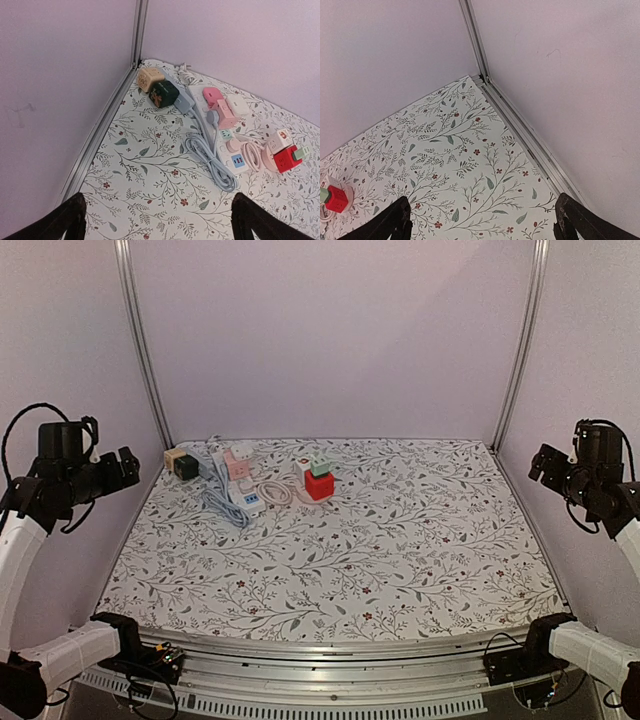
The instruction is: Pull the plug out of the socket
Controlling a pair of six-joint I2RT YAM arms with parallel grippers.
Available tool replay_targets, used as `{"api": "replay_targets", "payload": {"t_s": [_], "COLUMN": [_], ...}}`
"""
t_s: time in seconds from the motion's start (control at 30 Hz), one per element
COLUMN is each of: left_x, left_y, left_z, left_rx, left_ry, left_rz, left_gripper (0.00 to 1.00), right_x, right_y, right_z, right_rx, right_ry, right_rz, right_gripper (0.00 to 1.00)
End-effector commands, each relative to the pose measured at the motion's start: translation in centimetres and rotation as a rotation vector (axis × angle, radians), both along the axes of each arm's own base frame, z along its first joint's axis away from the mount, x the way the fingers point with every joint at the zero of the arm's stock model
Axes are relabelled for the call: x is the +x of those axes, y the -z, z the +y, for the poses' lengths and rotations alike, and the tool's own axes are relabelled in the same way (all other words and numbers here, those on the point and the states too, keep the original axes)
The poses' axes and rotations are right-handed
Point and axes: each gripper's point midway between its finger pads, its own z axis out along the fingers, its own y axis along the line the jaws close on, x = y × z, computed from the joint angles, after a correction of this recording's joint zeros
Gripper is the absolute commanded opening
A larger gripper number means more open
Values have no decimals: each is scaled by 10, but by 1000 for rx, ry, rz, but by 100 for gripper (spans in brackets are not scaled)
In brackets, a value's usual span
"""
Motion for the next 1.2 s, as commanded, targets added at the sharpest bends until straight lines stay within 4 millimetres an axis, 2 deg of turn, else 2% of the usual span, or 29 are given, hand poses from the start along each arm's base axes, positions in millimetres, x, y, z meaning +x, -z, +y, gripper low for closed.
{"api": "replay_targets", "payload": {"t_s": [0.0,0.17,0.27,0.37,0.43,0.6,0.77,0.87,0.97,1.17], "left_x": [-14,-23,-25,-22,-20,-9,9,23,33,55], "left_y": [-3,-7,-2,10,20,52,86,100,105,141], "left_z": [-2,-7,-15,-27,-37,-67,-105,-129,-157,-183], "left_rx": [11,-22,-67,-134,-157,-183,-235,-294,-269,-291], "left_ry": [16,35,64,83,102,130,159,181,213,196], "left_rz": [54,75,107,156,185,237,299,327,353,428], "left_gripper": [99,99,100,99,100,99,100,100,99,99], "right_x": [-5,-9,-12,-15,-14,-13,-19,-19,-21,-20], "right_y": [-1,-3,-5,-1,5,33,56,66,74,81], "right_z": [10,19,32,51,71,108,131,141,147,141], "right_rx": [55,63,83,138,217,373,347,352,366,332], "right_ry": [-39,-95,-175,-265,-355,-487,-529,-535,-552,-532], "right_rz": [12,35,49,72,88,163,239,255,265,277], "right_gripper": [99,99,99,99,99,99,99,99,98,99]}}
